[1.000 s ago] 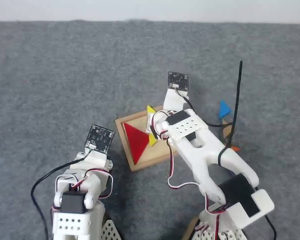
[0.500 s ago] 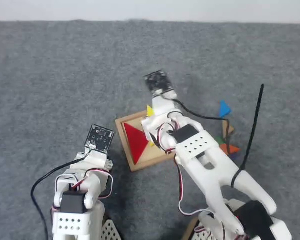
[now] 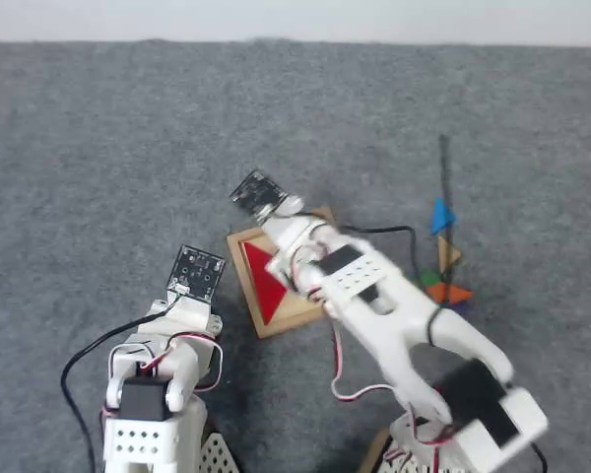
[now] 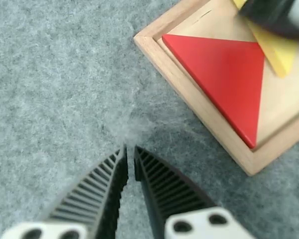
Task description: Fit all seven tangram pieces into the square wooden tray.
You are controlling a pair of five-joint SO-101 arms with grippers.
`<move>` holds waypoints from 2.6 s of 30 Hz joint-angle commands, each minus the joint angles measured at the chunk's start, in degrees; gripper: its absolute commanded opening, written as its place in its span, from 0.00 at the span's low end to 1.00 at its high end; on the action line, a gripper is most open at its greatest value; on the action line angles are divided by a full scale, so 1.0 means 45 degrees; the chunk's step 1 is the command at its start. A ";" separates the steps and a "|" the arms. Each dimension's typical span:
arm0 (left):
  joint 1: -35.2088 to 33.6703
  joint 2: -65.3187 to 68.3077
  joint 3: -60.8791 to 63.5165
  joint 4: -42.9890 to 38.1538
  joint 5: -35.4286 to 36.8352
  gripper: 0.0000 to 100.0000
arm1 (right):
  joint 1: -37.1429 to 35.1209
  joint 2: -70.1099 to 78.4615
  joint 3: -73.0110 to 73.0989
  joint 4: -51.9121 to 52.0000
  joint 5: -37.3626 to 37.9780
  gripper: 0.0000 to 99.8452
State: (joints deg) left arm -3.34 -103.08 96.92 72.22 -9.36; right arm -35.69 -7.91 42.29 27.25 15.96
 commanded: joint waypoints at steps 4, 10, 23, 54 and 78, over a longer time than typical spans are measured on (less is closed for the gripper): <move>-0.0059 -0.0215 -0.0127 0.0039 -0.0098 0.02 | 0.1260 -0.4308 0.2090 0.0576 0.0821 0.01; -0.0059 -0.0215 -0.0127 0.0039 -0.0098 0.02 | 0.1299 -0.3897 0.2657 0.1885 0.1524 0.01; -0.0059 -0.0215 -0.0127 0.0039 -0.0098 0.02 | 0.1182 -0.1026 0.1543 0.1553 0.1504 0.01; -0.0059 -0.0215 -0.0127 0.0039 -0.0098 0.02 | -0.0830 0.1983 -0.1719 0.1104 0.1094 0.01; -0.0059 -0.0215 -0.0127 0.0039 -0.0098 0.02 | 0.0264 0.3311 -0.5431 0.0635 -0.0781 0.01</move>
State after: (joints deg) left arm -3.34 -103.08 96.92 72.22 -9.36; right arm -35.43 1.76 26.55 31.12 13.49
